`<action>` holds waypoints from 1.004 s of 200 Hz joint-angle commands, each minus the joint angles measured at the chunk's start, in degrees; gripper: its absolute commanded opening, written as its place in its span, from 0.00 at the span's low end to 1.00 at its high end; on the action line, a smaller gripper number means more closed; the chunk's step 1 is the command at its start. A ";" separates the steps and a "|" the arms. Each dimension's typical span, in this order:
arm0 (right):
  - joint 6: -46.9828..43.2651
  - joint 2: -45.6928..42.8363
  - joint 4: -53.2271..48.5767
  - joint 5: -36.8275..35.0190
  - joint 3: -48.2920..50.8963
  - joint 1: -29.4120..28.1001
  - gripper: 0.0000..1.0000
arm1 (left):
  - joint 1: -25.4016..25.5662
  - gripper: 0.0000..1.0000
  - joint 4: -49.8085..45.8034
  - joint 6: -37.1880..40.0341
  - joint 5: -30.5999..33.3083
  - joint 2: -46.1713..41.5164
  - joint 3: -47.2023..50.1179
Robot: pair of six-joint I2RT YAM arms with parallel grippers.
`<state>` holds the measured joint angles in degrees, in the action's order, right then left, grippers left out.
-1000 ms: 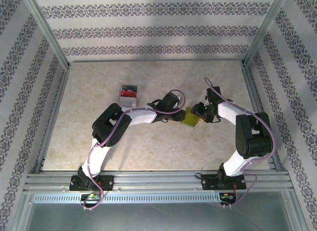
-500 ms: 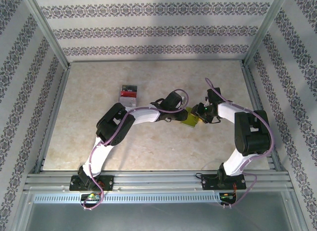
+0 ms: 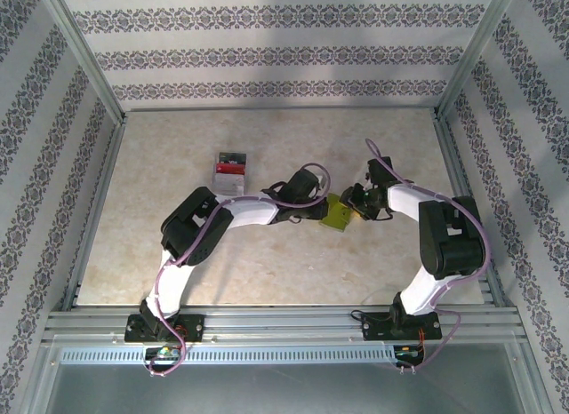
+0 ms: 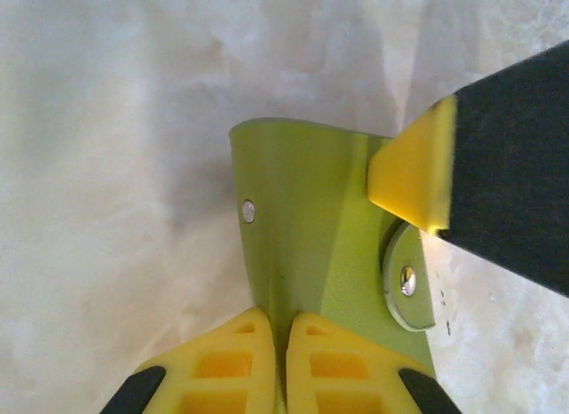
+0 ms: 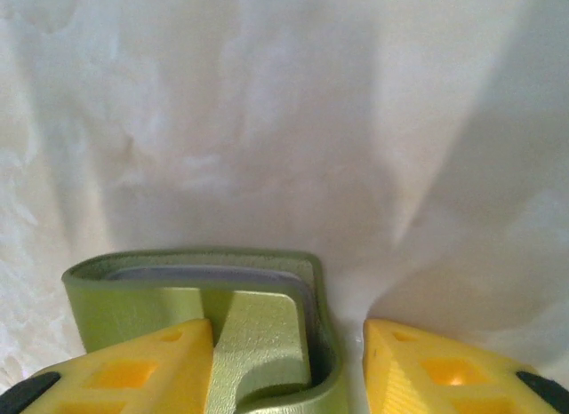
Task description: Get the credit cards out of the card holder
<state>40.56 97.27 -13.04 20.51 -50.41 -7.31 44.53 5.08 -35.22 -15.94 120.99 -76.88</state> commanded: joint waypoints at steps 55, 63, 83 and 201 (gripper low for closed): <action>-0.43 -5.34 10.26 12.52 2.43 -4.04 0.66 | -4.54 0.00 15.10 -2.82 -0.88 -13.49 16.07; -0.18 -6.66 11.96 13.85 3.28 -4.04 0.70 | -5.42 0.00 16.99 -3.77 -2.63 -14.26 17.34; 0.21 -9.66 15.36 16.40 5.06 -3.92 0.75 | -7.44 0.00 22.95 -6.97 -7.17 -15.23 20.37; 2.43 -11.61 23.93 23.61 5.95 -1.90 0.82 | -9.90 0.00 27.59 -10.83 -17.15 -22.46 21.49</action>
<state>42.15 85.65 8.03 41.08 -43.57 -9.52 35.31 28.73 -44.91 -30.00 100.38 -54.30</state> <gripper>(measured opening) 0.832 0.044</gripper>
